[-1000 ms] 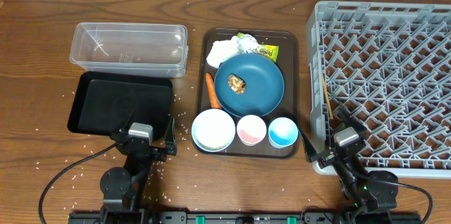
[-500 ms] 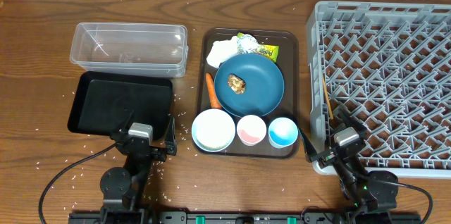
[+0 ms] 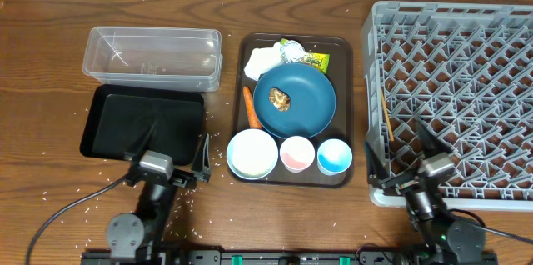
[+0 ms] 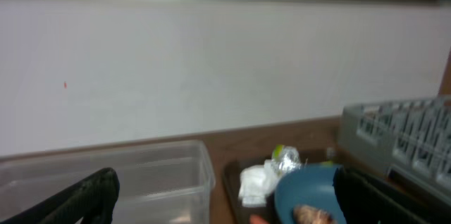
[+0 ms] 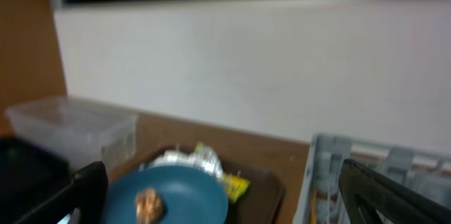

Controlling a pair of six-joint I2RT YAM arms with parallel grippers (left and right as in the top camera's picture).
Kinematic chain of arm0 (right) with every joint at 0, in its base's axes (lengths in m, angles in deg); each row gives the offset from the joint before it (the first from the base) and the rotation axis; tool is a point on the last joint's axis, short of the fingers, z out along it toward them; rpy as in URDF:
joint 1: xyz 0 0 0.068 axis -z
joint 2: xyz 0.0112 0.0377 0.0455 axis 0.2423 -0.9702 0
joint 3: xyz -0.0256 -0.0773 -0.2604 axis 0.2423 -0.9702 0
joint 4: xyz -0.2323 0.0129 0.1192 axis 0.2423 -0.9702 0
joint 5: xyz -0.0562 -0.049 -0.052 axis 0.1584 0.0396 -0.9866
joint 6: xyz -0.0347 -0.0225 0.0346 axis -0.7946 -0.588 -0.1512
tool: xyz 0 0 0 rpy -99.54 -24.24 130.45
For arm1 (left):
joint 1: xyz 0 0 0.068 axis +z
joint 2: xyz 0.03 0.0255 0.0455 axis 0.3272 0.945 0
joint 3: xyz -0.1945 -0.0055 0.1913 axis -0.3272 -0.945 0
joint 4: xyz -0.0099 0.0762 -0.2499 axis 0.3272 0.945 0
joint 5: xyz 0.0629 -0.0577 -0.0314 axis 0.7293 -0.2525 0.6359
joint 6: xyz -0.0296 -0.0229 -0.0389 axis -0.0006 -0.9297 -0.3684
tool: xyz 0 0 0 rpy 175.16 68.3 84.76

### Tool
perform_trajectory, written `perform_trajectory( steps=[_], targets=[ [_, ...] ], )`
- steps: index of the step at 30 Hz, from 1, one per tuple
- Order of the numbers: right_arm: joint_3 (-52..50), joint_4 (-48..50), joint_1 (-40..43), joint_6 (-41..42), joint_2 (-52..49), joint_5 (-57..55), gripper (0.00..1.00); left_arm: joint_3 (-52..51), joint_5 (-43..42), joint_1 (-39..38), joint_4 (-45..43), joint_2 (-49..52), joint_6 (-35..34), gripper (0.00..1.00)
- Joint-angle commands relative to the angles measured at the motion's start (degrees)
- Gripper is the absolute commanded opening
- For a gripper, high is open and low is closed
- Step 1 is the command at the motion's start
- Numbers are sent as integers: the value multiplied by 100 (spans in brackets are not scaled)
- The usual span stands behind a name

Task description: Sort waste into correct bins and load items into the dishwasher rack

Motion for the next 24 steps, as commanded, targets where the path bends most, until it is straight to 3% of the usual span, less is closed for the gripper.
perform_trajectory(
  steps=[1, 10, 17, 20, 24],
  targets=[
    [857, -352, 109, 271, -315, -529, 99, 1029, -114, -22, 439, 407, -140, 98],
    [3816, -2712, 109, 264, -3193, -291, 99, 4124, -269, -24, 2686, 3230, -138, 98],
    [6743, -5394, 109, -109, -5936, -289, 99, 6937, -872, -24, 4798, 5541, -155, 98],
    [7569, -6024, 109, -448, -6787, -293, 99, 7541, -879, -24, 5335, 6183, -155, 98],
    [7936, -6255, 109, -249, -7436, 219, 99, 7589, -951, -24, 5462, 6634, -208, 98]
  ],
)
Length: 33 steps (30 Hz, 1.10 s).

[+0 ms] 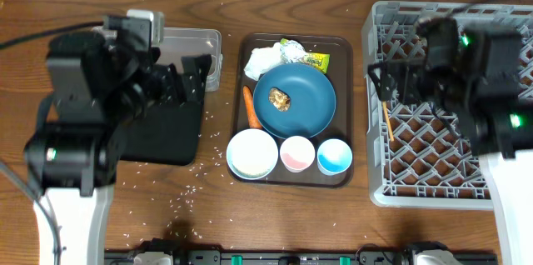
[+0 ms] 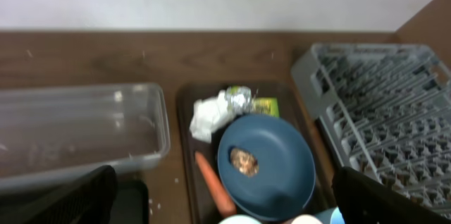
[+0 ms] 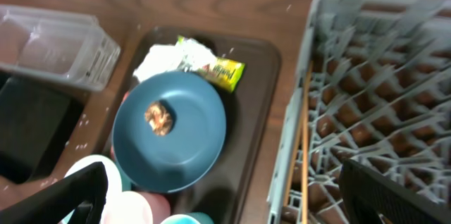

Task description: Sort waste into correct bins and load items into the dishwasher rack

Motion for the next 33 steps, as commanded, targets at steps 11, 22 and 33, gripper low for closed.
perform_trajectory(
  steps=[11, 22, 33],
  targets=[
    [205, -348, 46, 339, -990, 603, 99, 96, -874, -111, 380, 879, -457, 98],
    [205, -345, -697, 938, -1681, -413, 95, 96, 1377, -1408, 964, 1740, -675, 98],
    [205, -645, -610, 1499, -1698, -1187, 88, 61, 1480, -2269, 1078, 2516, -887, 82]
  ],
)
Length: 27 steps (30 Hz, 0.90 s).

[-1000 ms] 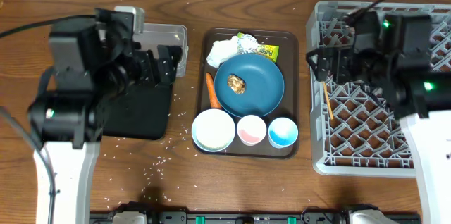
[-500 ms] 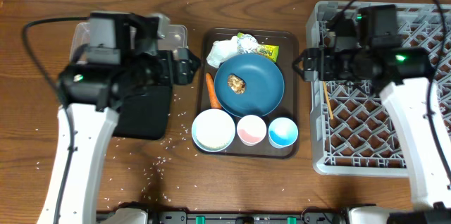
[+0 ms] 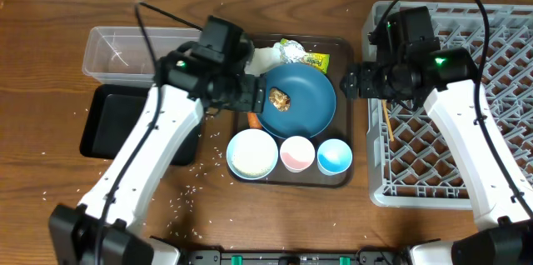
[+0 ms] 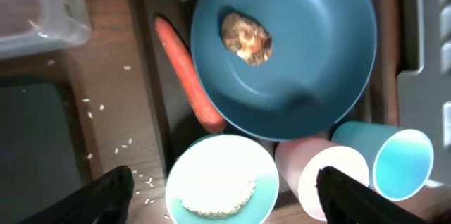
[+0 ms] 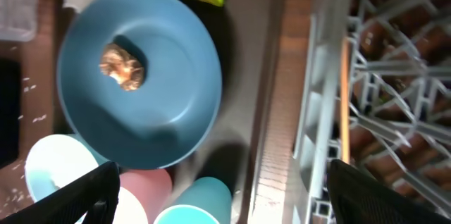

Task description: Sort waste into correct bins and load items into the dishwasher rack

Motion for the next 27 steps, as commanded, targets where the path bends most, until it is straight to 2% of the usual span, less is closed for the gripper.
perform_trajectory(
  steps=[1, 8, 12, 23, 27],
  targets=[
    [120, -122, 160, 439, 0, -549, 88, 17, 155, -315, 116, 76, -96, 82],
    [120, -369, 734, 828, 31, -782, 89, -420, 330, -1281, 129, 83, -328, 78],
    [122, -507, 1080, 599, 92, -520, 92, -879, 369, -1611, -15, 85, -341, 78],
    [122, -730, 1152, 540, 192, -522, 96, -1982, 68, -1714, -1764, 101, -592, 49],
    [120, -772, 1152, 542, 192, -520, 96, -2260, 66, -1711, -2114, 179, -745, 45]
  ],
)
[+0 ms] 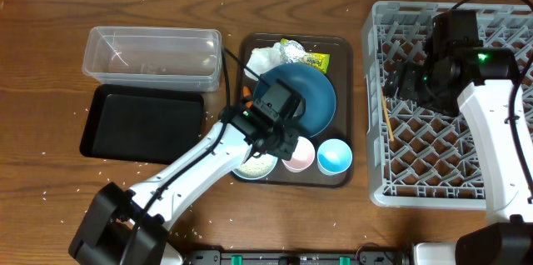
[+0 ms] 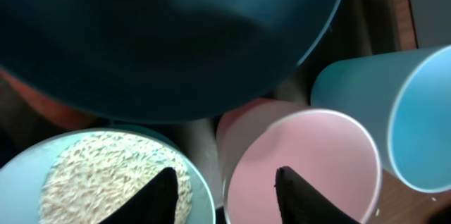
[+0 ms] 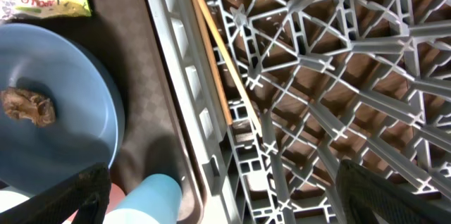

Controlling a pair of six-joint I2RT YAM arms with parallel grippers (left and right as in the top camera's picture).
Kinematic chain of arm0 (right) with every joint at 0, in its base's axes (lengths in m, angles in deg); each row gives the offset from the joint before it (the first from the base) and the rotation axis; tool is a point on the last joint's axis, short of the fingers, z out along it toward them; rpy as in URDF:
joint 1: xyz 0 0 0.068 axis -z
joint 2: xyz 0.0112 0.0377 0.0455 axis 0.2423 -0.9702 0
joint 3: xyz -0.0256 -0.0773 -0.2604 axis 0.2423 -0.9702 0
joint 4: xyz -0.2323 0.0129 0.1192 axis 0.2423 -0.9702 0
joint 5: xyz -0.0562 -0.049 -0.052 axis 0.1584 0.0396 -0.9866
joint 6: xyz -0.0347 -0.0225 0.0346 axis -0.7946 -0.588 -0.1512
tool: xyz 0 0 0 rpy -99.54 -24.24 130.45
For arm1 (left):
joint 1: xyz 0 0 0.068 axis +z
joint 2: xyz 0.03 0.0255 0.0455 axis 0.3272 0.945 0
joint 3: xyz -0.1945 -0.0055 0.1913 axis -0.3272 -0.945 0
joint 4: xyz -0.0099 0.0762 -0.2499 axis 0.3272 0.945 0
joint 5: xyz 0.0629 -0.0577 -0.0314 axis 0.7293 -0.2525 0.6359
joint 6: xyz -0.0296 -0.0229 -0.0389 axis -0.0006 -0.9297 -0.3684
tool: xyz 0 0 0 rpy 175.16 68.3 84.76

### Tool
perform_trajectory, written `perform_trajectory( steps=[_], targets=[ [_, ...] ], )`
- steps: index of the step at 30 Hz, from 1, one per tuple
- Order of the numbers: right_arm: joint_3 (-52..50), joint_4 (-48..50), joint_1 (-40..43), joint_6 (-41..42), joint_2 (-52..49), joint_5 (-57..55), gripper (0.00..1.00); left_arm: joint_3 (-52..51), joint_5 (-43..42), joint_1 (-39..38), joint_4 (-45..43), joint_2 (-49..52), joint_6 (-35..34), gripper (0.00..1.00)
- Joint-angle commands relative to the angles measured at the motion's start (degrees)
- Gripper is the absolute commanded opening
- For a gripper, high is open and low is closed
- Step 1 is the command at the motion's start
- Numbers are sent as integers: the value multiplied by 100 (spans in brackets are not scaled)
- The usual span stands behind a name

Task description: Sort waste into correct bins and load items into the dishwasher rack

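A brown tray [image 1: 341, 52] holds a blue plate [image 1: 312, 90] with a food scrap, a carrot [image 1: 247, 92], a rice bowl [image 2: 99, 175], a pink cup [image 2: 303, 160] and a blue cup [image 1: 334, 156]. Tissue [image 1: 265, 58], foil [image 1: 291, 48] and a yellow-green wrapper [image 1: 318, 61] lie at the tray's back. My left gripper [image 2: 229, 199] is open low over the pink cup's left rim, one finger over the rice, the other over the cup's mouth. My right gripper [image 3: 225, 203] is open above the left edge of the grey rack [image 1: 466, 90].
A chopstick [image 3: 211, 48] lies in the rack's left side. A clear plastic bin [image 1: 151, 57] and a black tray [image 1: 141, 123] sit left of the brown tray. Rice grains are scattered on the wooden table [image 1: 50, 65].
My left gripper was higher over the plate and carrot; now it is low over the pink cup and rice bowl. My right gripper has moved right, from the tray's right side to the rack's left edge.
Both arms were folded at the table's front edge, cameras facing the wall. Then they were raised high, left over the black tray, right over the rack. Then both hung over the brown tray. Now the left is low at the cups and the right is at the rack.
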Motion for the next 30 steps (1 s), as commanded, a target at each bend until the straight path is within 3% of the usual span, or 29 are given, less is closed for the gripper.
perform_trajectory(
  steps=[1, 6, 11, 18, 25, 30],
  targets=[
    [103, -22, 11, -28, 129, 46, 96, -164, -31, -28, -55, 144, -153, 43],
    [103, -22, 11, -31, 129, 44, 96, -166, -33, -28, -175, 269, -155, 30],
    [101, -39, 11, -28, 129, 46, 98, -164, -125, -28, -227, 286, -302, 6],
    [103, -46, 11, -31, 129, 42, 98, 131, -372, -26, -160, 85, -293, 6],
    [103, -44, 11, -35, 131, 74, 98, 745, 17, 284, 732, -511, -184, 6],
    [103, 151, 11, -632, 151, 1045, 96, 1010, -50, 855, 859, -1084, -122, 6]
  ],
)
